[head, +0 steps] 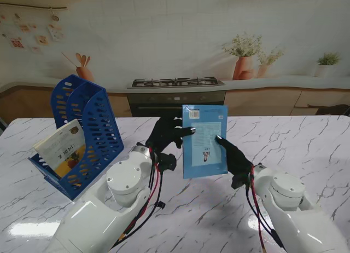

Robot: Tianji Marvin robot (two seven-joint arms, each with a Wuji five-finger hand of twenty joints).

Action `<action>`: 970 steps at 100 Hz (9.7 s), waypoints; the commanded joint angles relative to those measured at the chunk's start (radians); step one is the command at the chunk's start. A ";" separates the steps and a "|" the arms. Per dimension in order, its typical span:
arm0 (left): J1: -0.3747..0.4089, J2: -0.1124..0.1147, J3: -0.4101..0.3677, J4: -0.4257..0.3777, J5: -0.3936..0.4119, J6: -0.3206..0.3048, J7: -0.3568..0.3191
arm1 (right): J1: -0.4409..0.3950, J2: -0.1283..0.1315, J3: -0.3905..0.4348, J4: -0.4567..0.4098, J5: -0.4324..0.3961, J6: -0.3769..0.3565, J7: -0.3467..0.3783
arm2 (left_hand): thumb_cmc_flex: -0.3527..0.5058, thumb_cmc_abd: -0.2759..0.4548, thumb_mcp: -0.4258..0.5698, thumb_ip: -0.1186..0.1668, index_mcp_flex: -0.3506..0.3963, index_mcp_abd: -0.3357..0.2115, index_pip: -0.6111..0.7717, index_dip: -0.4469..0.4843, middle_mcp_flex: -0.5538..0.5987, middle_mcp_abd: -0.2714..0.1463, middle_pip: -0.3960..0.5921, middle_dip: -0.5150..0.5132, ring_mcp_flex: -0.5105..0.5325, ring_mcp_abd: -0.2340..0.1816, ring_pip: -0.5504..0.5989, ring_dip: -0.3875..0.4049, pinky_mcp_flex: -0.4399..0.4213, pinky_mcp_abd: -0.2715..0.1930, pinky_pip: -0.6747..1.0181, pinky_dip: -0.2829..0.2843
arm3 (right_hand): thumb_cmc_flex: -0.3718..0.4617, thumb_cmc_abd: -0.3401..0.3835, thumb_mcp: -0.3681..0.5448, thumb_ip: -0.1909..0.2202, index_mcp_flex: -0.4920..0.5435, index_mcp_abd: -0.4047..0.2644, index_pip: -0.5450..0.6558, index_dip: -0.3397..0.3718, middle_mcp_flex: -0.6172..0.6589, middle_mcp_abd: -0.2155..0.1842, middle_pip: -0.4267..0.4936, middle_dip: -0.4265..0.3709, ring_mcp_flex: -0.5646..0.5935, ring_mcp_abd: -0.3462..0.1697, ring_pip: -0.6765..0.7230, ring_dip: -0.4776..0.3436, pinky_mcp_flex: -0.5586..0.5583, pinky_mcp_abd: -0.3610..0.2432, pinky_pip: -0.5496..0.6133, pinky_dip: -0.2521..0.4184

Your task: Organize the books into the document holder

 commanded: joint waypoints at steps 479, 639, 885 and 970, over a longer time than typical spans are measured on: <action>0.582 0.206 -0.985 -0.691 0.479 0.400 -0.603 | -0.029 0.060 0.168 -0.064 -0.328 -0.238 0.060 | 0.046 0.005 0.293 0.075 0.156 -0.283 0.261 0.348 0.123 -0.105 0.033 -0.027 0.241 -0.129 0.238 0.044 0.112 -0.276 0.353 0.208 | 0.066 -0.034 -0.010 0.027 -0.083 -0.139 -0.074 -0.072 -0.145 -0.071 -0.229 -0.048 -0.169 -0.064 -0.194 -0.021 -0.077 0.140 -0.198 0.095; 0.400 0.249 -1.045 -0.471 0.764 0.312 -0.698 | -0.014 0.056 0.155 -0.051 -0.345 -0.245 0.034 | 0.037 0.005 0.272 0.075 0.149 -0.336 0.260 0.366 0.127 -0.142 0.013 -0.012 0.241 -0.145 0.206 0.090 0.109 -0.265 0.335 0.183 | 0.063 -0.043 -0.005 0.025 -0.074 -0.145 -0.066 -0.073 -0.125 -0.091 -0.217 -0.044 -0.157 -0.077 -0.189 -0.019 -0.082 0.137 -0.218 0.095; 0.336 0.181 -0.731 -0.122 0.903 0.099 -0.311 | -0.023 0.060 0.178 -0.048 -0.348 -0.238 0.049 | -0.124 0.059 -0.076 -0.007 0.056 -0.266 -0.011 -0.210 -0.156 -0.034 0.073 -0.490 -0.253 0.002 -0.219 -0.122 -0.517 0.111 -0.089 0.361 | 0.087 -0.035 -0.022 0.026 -0.065 -0.145 -0.060 -0.072 -0.119 -0.085 -0.216 -0.045 -0.157 -0.076 -0.188 -0.019 -0.078 0.133 -0.232 0.100; 0.423 0.166 -0.761 -0.320 0.871 0.159 -0.287 | -0.017 0.059 0.180 -0.042 -0.342 -0.236 0.054 | -0.315 0.265 -0.238 0.030 0.075 -0.152 -0.450 -0.361 -0.274 0.009 -0.050 -0.577 -0.472 0.038 -0.540 -0.311 -0.948 0.111 -0.665 0.195 | 0.090 -0.035 -0.026 0.027 -0.060 -0.146 -0.058 -0.071 -0.112 -0.087 -0.213 -0.043 -0.154 -0.076 -0.186 -0.018 -0.079 0.131 -0.236 0.100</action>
